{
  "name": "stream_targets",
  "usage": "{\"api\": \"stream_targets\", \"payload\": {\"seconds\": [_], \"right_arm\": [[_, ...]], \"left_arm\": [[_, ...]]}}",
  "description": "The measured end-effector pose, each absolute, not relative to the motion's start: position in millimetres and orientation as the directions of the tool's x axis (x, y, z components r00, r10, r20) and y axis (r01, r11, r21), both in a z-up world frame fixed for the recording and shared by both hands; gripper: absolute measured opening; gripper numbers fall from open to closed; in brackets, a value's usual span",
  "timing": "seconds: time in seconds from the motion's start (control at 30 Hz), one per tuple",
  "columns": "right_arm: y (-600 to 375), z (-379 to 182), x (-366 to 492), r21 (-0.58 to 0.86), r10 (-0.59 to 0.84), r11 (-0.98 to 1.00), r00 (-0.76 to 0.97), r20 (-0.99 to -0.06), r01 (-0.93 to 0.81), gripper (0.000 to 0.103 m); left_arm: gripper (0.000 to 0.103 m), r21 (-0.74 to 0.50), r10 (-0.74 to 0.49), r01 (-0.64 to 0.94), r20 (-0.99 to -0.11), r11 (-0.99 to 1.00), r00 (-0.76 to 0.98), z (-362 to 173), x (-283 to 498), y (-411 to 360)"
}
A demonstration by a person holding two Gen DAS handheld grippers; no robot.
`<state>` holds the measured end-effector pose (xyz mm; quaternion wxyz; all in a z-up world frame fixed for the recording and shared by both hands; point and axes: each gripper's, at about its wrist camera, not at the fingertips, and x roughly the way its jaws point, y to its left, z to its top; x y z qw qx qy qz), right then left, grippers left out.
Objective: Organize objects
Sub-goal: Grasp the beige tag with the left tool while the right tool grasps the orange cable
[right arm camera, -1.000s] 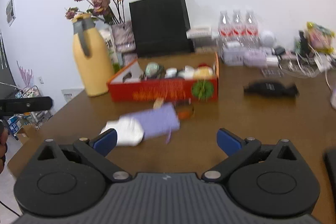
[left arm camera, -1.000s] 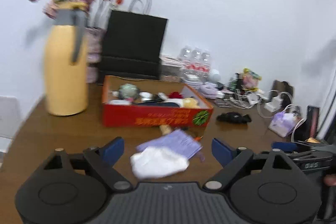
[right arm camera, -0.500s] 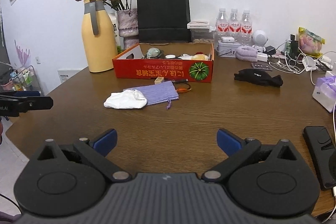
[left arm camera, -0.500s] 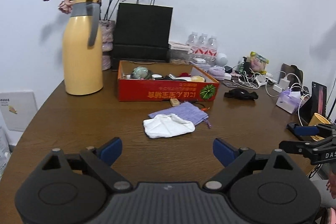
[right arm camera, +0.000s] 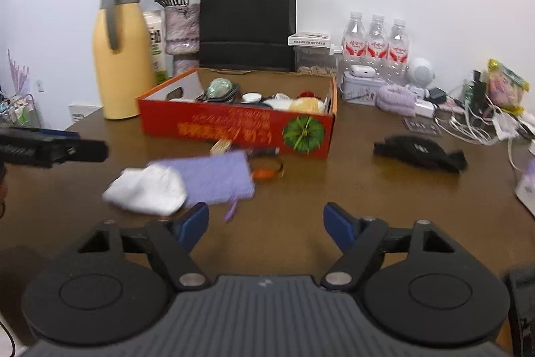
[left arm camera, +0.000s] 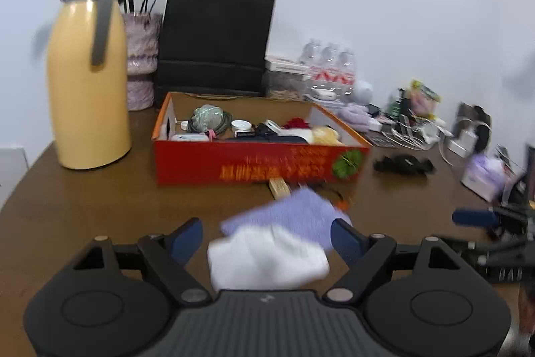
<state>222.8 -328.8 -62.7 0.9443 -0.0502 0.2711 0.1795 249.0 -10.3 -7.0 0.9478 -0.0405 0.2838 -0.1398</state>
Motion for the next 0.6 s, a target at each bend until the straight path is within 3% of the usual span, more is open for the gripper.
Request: {"api": "stream_targets", "payload": {"seconds": [0.1,0.17,0.3,0.4,0.47,0.5,0.6], "right_arm": [[-320,-74,271,-0.012,0.311,0.925,0.772,-0.555,-0.381,0.070],[-313,-85,299,-0.009,0.319,0.917,0.748,-0.582,-0.398,0.058],[-300,-102,332,-0.016,0.326,0.905,0.719,-0.613,-0.424,0.056],[-291,-111,343,-0.012,0.340,0.896,0.702,-0.625,-0.444,0.051],[-286,-115,345,-0.025,0.343,0.890,0.705,-0.621,-0.455,0.044],[-284,-116,344,-0.029,0.346,0.888,0.708,-0.616,-0.459,0.042],[-283,-118,341,-0.038,0.337,0.893,0.721,-0.605,-0.449,0.041]], "left_arm": [[0.077,-0.130,-0.253,0.218,-0.571,0.967,0.781,-19,303,-32],[0.067,-0.148,-0.270,0.227,-0.590,0.962,0.761,-29,330,-44],[0.061,-0.249,-0.330,0.220,-0.628,0.943,0.705,-44,379,-56],[0.057,-0.230,-0.323,0.227,-0.623,0.946,0.713,-54,401,-67],[0.033,-0.233,-0.324,0.226,-0.645,0.946,0.692,-63,409,-71],[0.027,-0.247,-0.335,0.227,-0.651,0.942,0.681,-66,411,-71],[0.023,-0.235,-0.334,0.237,-0.648,0.943,0.685,-68,409,-71]]}}
